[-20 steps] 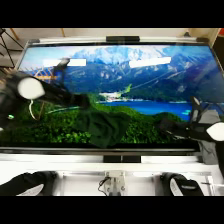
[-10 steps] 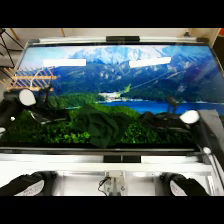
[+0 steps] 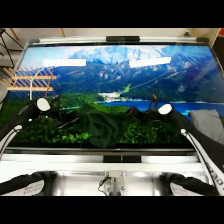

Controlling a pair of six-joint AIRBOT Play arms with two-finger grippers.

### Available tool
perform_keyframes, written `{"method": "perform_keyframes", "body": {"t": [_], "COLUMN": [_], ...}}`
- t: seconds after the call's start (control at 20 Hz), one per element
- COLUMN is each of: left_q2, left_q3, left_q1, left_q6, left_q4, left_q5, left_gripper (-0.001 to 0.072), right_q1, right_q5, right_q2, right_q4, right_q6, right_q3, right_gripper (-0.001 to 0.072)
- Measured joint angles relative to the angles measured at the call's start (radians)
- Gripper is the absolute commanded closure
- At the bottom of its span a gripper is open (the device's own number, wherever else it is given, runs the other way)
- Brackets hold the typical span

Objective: Fold the shirts.

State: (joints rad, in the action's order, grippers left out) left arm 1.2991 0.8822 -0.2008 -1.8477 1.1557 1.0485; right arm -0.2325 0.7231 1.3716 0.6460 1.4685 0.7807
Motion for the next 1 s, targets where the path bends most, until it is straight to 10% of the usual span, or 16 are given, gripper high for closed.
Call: {"method": "perform_keyframes", "body": {"t": [0.25,0.35,0.45,1.0], "left_q2": [0.029,0.039,0.040,-0.193], "left_q3": [-0.005,-0.005,-0.003,0.284], "left_q1": [-0.042,-0.049,-0.047,0.082], "left_q6": [0.000,0.001,0.008,0.188], "left_q4": [-0.039,-0.046,-0.049,0.018], "left_q5": [-0.072,-0.084,-0.092,-0.045], "left_gripper": [0.0640,0.0667,0.0667,0.0668], "right_q1": [-0.046,-0.055,-0.057,0.012], "right_q5": [-0.002,0.004,0.018,0.141], "right_q2": [0.093,0.112,0.120,-0.079], "right_q4": [-0.032,-0.031,-0.032,0.109], "right_q6": [-0.002,0.007,0.016,-0.056], "right_q3": [0.038,0.042,0.047,0.290], "right_gripper": [0.0124,0.0478,0.0634,0.0634]}}
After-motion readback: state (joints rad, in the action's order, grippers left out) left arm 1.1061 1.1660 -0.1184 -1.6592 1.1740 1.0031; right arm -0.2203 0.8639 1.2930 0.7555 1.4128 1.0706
